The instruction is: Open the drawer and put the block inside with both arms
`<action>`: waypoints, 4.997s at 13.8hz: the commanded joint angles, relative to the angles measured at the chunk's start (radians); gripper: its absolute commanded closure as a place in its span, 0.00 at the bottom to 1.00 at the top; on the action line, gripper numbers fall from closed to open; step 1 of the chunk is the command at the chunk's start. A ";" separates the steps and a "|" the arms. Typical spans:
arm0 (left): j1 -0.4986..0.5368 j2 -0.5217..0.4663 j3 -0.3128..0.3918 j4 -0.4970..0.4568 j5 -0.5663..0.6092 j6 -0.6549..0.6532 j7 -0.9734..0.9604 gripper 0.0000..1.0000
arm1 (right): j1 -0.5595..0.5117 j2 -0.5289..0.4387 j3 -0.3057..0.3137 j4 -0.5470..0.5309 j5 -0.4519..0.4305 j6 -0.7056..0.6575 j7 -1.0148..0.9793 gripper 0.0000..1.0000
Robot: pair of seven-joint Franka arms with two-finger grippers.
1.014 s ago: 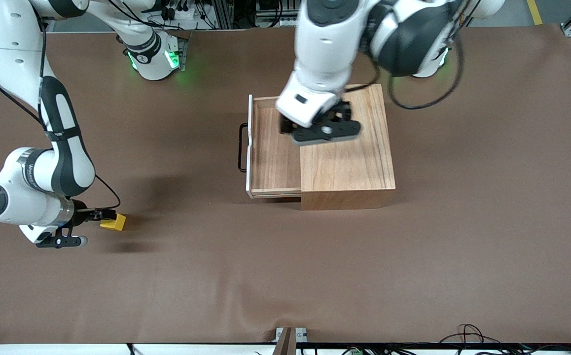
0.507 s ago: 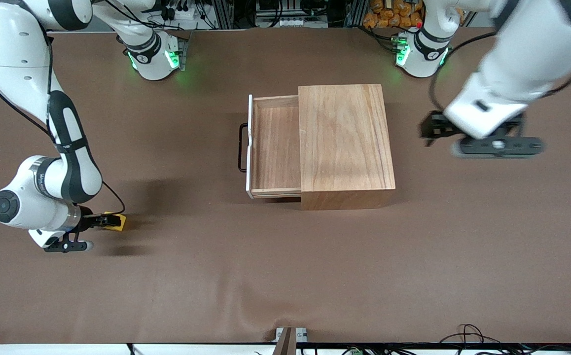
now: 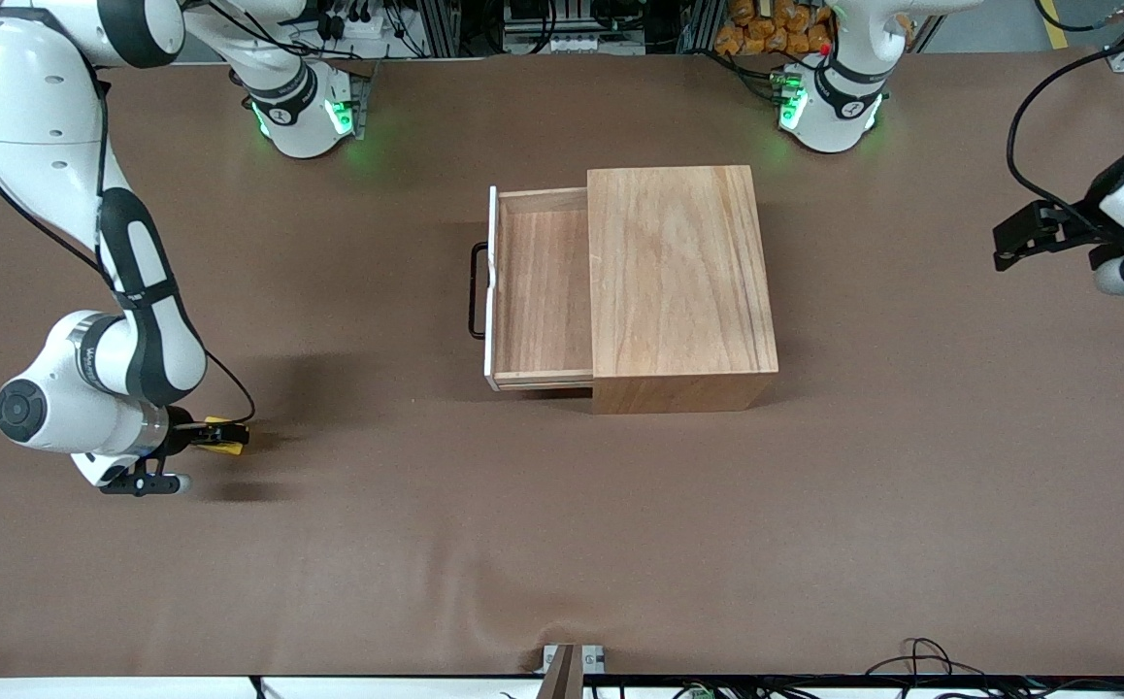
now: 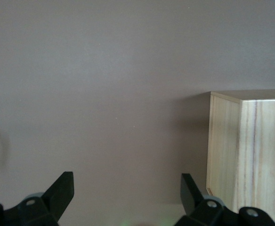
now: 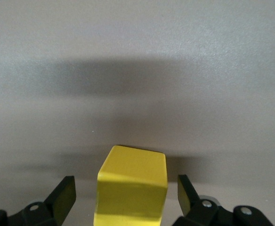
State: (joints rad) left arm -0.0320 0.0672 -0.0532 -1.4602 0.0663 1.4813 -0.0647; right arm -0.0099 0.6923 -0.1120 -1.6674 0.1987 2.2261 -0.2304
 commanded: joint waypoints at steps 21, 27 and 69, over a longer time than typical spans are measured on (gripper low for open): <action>0.093 -0.164 -0.017 -0.144 -0.063 0.013 0.020 0.00 | 0.482 -0.347 0.011 0.089 0.063 -0.441 0.173 0.91; 0.095 -0.175 -0.017 -0.154 -0.063 0.007 0.029 0.00 | 0.677 -0.340 0.009 0.078 0.056 -0.375 0.639 0.93; 0.095 -0.176 -0.017 -0.152 -0.069 0.007 0.094 0.00 | 0.358 -0.454 0.003 0.094 0.056 -0.522 0.536 0.00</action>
State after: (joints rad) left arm 0.0518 -0.0926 -0.0678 -1.6096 0.0181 1.4909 -0.0006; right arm 0.4099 0.2989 -0.1267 -1.5591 0.2531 1.7497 0.3688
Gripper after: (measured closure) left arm 0.000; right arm 0.000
